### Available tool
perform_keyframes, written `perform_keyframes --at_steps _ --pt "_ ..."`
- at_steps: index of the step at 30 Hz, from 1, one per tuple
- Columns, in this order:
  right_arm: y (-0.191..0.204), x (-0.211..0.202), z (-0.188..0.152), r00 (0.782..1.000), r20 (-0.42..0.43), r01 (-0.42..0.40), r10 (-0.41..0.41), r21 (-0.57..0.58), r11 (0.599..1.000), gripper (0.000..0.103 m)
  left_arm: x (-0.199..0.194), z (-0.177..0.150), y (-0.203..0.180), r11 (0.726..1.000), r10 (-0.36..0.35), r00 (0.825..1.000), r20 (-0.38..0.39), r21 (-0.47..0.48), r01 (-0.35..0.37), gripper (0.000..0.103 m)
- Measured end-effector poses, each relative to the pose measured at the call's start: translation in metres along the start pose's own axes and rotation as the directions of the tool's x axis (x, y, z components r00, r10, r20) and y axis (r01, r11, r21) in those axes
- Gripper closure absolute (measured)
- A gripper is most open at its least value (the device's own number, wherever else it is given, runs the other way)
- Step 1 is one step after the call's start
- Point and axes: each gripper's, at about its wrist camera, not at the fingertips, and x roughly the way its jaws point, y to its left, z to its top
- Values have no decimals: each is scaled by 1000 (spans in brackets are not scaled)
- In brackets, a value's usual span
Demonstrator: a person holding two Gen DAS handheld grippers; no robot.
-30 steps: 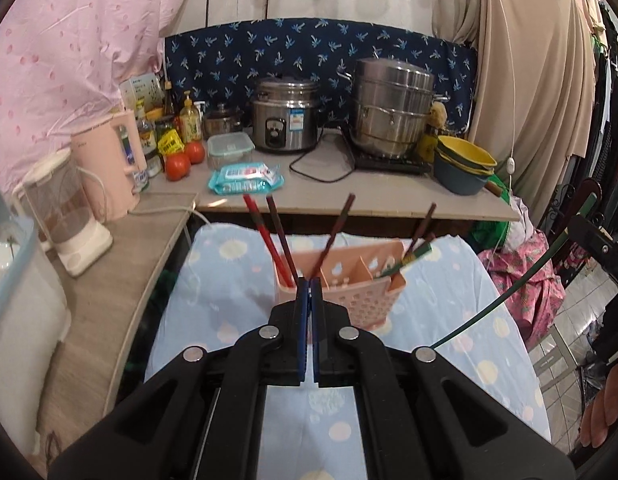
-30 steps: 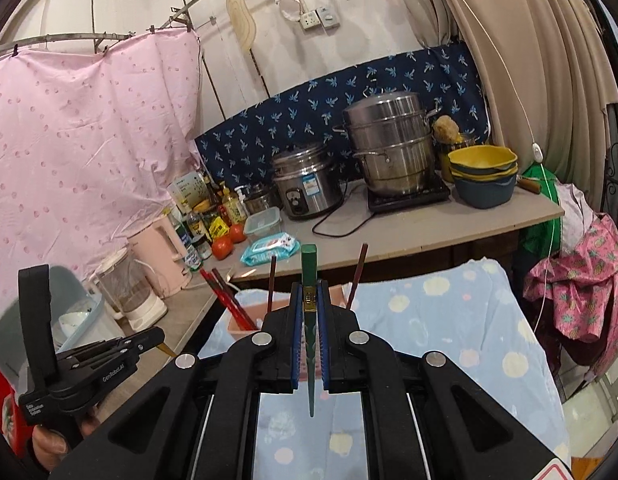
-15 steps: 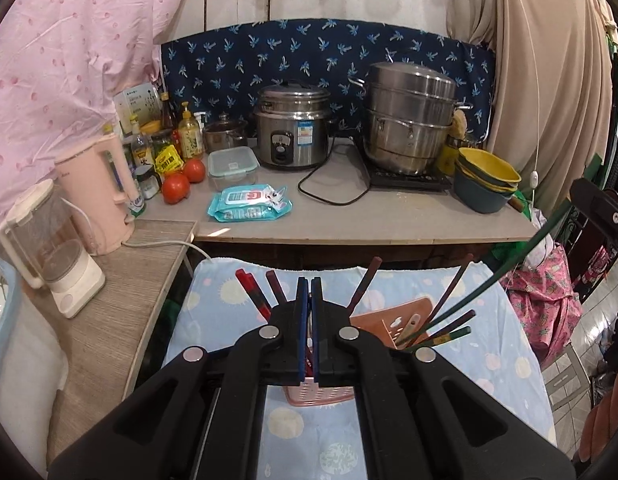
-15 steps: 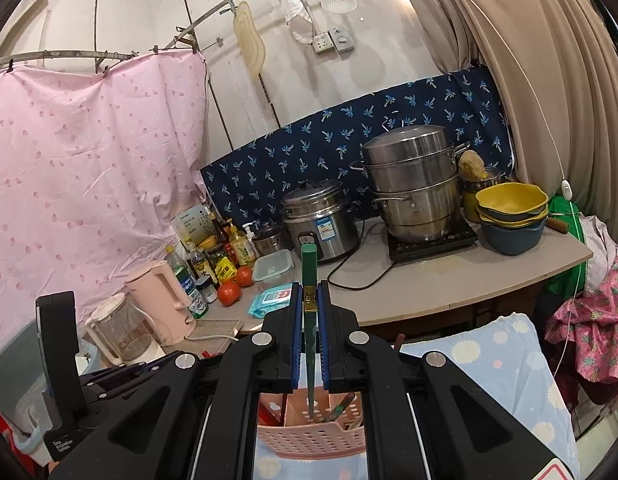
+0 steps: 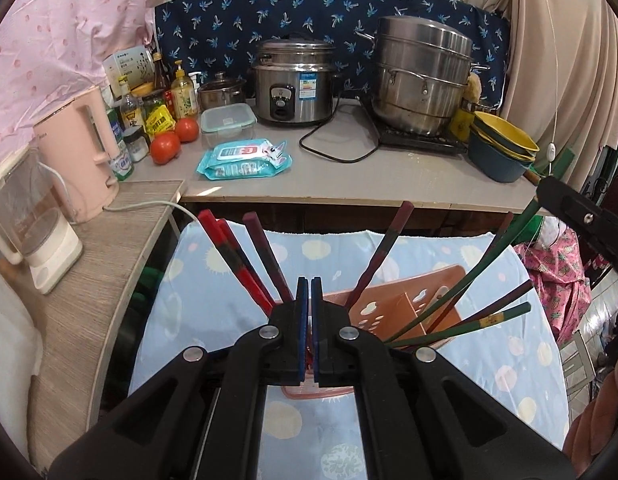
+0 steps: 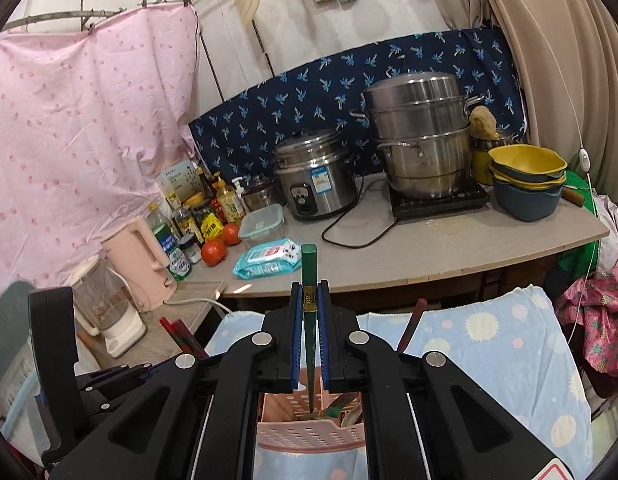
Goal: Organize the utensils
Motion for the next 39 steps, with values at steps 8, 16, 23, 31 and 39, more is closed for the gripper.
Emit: perform_keyframes --at_steps 8,16,23,31,39 --pt "-3 22 -14 998 -54 19 -19 6 1000 96 7 -3 2 1000 3 1000 -1 2 -3 101" --pt "-3 20 -17 998 -45 35 -34 12 999 82 2 -6 0 999 37 999 12 -4 -37 78" --pt "-4 6 -16 999 -28 36 -36 15 999 78 -19 -7 0 998 59 997 54 -8 -59 56" --pt "-4 -20 -26 998 -31 47 -47 12 999 73 -44 -16 5 998 65 995 73 -27 -63 53" --pt "1 -47 -47 996 -66 52 -53 -18 998 69 -70 -36 6 997 73 994 79 -32 -71 41"
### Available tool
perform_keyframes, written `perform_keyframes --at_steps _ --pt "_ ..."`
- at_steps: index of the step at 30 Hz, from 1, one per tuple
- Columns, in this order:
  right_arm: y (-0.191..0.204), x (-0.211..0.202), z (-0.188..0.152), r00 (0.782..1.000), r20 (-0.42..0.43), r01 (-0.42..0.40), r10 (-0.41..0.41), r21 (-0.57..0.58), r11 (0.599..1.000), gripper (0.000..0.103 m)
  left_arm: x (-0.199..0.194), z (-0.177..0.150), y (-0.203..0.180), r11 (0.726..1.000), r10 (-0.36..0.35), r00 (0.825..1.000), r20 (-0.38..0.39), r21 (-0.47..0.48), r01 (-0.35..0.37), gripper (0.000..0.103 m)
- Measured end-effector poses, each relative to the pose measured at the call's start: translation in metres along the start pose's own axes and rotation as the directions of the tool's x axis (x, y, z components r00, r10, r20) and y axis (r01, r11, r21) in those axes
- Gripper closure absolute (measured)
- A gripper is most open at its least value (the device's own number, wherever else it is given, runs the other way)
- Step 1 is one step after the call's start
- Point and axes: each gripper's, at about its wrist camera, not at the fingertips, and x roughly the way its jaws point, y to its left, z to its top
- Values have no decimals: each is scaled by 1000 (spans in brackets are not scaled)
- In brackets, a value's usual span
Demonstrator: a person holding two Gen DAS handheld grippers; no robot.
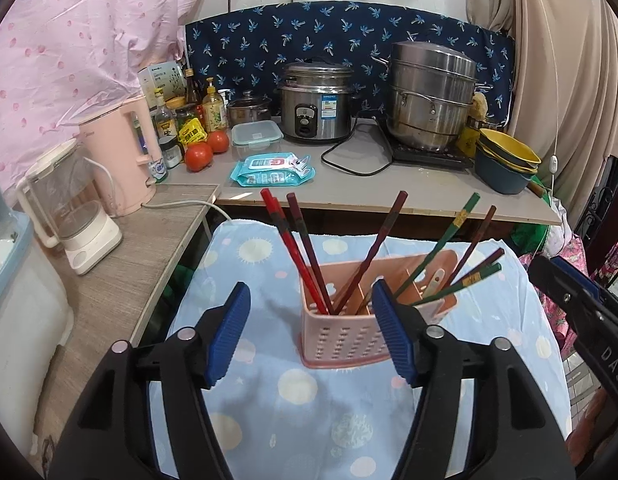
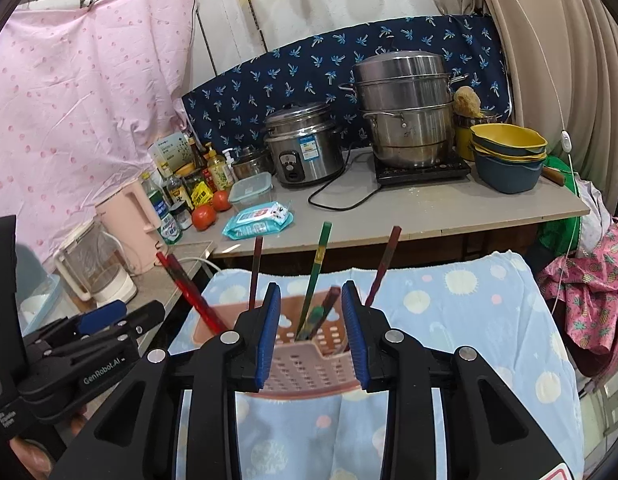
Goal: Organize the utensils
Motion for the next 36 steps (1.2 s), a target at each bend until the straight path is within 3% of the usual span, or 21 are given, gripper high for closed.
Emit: perform_keyframes --at_steps 2,16,21,27,32,36 --pt "0 -4 -4 1000 -2 -1 1 0 1000 63 -6 -7 -1 1000 8 1000 1 3 -8 38" --pt "9 -42 -62 996 -74 54 -59 -68 996 53 -30 -52 -4 1000 15 999 -52 -14 -16 34" --pt "8 -51 -77 993 -97 65 -72 -75 995 52 -38 -66 -3 999 38 998 -50 -8 -39 23" --pt "8 -57 -91 990 -118 72 -82 -83 994 44 -41 -82 -2 998 56 996 -66 -8 -56 15" --pt "7 -62 -102 987 -123 92 -104 -99 991 29 -42 -95 -2 998 67 994 -84 -13 -68 12" --pt "2 -63 -110 986 -145 73 -85 -84 994 26 -42 -103 -1 997 71 993 -98 -21 -74 10"
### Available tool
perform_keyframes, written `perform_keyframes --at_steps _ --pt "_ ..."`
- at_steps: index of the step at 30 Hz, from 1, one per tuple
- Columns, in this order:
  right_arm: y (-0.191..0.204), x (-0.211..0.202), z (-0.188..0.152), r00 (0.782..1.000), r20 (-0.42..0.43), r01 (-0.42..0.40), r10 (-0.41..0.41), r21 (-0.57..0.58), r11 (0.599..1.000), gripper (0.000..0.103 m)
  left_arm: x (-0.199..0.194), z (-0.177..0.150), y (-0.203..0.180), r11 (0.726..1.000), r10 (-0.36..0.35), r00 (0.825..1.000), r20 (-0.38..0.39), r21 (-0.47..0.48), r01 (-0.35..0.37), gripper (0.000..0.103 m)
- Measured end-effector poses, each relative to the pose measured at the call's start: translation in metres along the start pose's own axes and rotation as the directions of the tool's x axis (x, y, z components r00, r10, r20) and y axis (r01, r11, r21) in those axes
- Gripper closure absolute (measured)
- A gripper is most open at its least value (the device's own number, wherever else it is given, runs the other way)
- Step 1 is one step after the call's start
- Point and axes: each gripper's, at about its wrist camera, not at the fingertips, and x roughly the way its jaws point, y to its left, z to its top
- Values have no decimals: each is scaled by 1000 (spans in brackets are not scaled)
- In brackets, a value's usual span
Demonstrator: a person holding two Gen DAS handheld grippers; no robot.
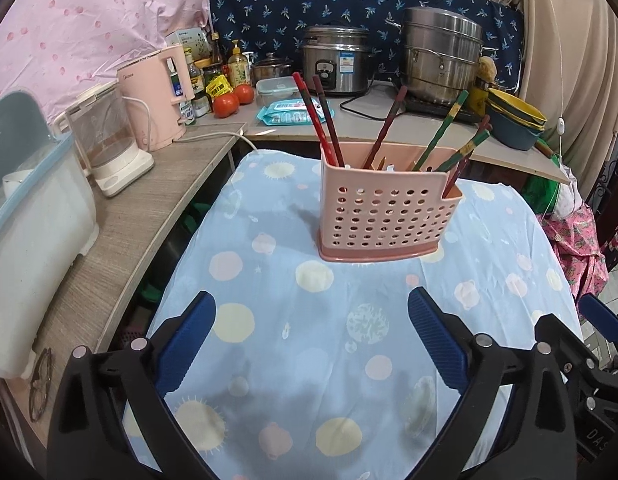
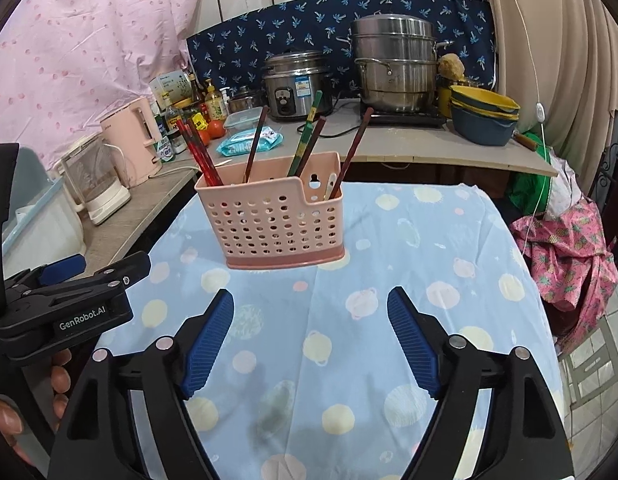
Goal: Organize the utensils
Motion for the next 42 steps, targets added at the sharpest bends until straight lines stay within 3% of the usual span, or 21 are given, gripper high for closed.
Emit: perform_keyframes --at_steps 2,10,12,42 --pt "-3 1 -4 1000 -13 -8 8 20 1000 19 0 -3 0 1000 5 1000 -2 -1 -5 10" --pt "-11 1 -16 1000 -26 10 -9 39 999 16 3 -16 2 1000 6 999 -32 -6 -7 9" --pt "-11 0 -18 999 -23 25 -24 30 999 7 3 -20 3 1000 9 999 -38 -9 -9 9" --pt "-15 -9 -38 996 -31 79 -79 -1 997 7 -7 -41 10 997 71 997 -30 -14 -72 9"
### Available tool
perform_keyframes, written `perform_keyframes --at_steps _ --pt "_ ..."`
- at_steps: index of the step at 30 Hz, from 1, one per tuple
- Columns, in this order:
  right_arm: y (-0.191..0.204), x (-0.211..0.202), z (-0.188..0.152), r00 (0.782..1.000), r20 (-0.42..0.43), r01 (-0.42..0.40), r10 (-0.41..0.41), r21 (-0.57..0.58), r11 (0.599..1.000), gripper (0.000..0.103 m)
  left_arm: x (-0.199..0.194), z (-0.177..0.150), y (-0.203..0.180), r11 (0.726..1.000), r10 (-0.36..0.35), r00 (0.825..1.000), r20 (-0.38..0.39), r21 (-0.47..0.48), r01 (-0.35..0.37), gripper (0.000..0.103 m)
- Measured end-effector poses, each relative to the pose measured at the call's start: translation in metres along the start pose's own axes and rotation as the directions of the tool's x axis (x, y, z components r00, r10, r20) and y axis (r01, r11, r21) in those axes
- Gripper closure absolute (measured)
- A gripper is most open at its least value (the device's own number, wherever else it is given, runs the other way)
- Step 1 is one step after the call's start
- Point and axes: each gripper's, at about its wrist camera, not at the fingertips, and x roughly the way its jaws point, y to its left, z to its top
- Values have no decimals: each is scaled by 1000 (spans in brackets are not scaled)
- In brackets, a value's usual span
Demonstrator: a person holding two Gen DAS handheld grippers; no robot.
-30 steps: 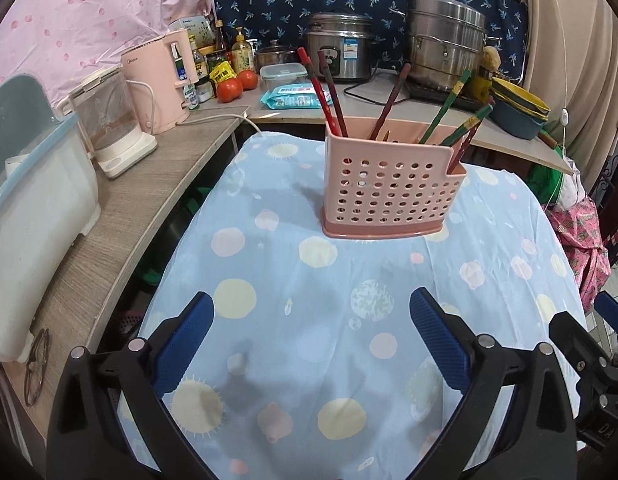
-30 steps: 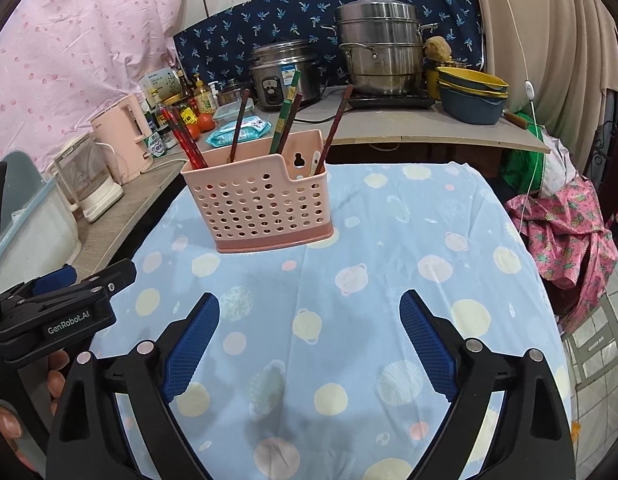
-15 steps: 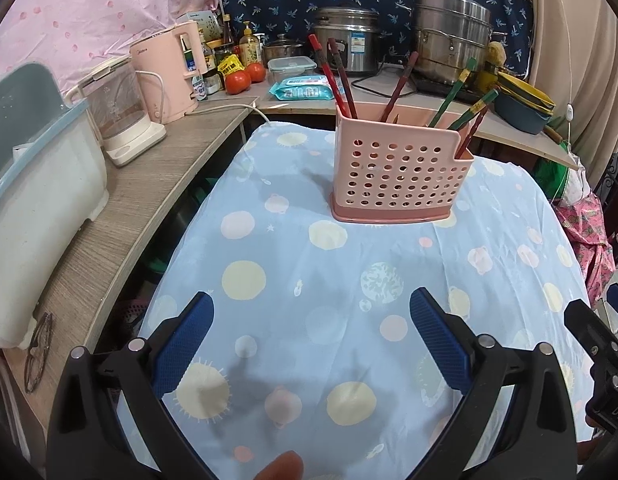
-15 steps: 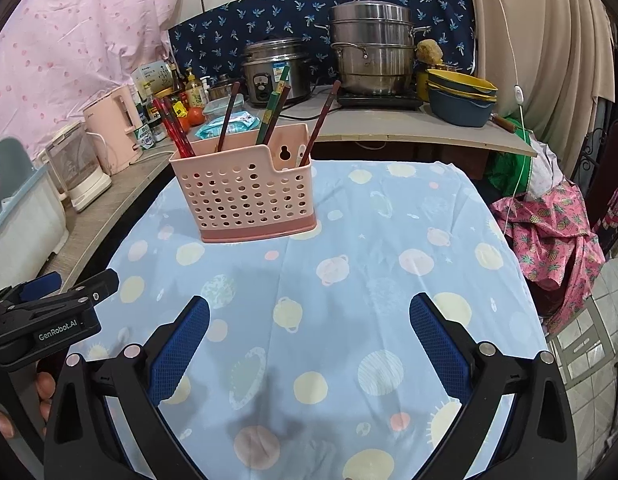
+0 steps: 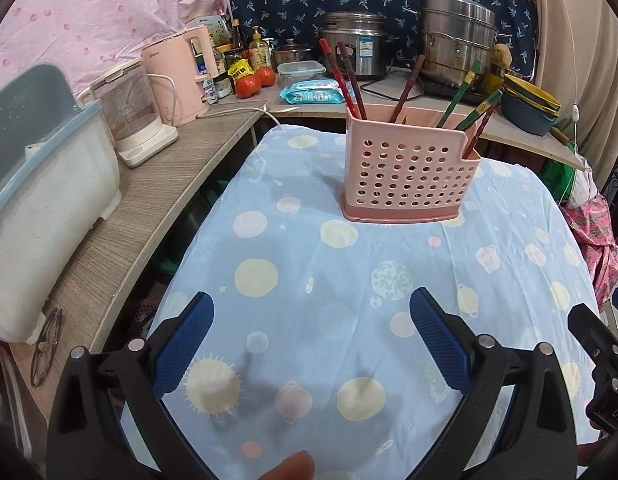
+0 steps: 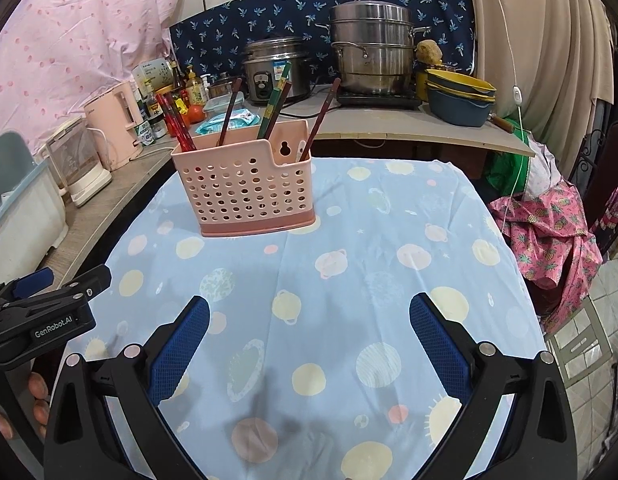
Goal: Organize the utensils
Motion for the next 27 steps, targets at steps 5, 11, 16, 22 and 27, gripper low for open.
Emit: perform_keyframes --at_steps 5,11,16,22,27 --pt "0 1 -1 1000 -4 6 -6 0 1000 7 0 -1 2 1000 14 1000 -1 -3 -14 9" --pt "-2 2 -2 1000 -5 12 -12 4 1000 7 1 -2 2 1000 12 1000 -4 2 -12 9" --pt "-2 5 -3 1000 -12 12 -12 4 1000 7 2 -3 2 1000 16 1000 -6 -2 -16 9" --pt "-3 5 -4 1000 -13 13 -13 8 1000 7 3 -4 2 1000 16 1000 -12 -4 -17 9" --pt "-6 6 -5 1000 -14 20 -20 11 1000 7 3 -4 1 1000 22 1000 -8 3 -22 9"
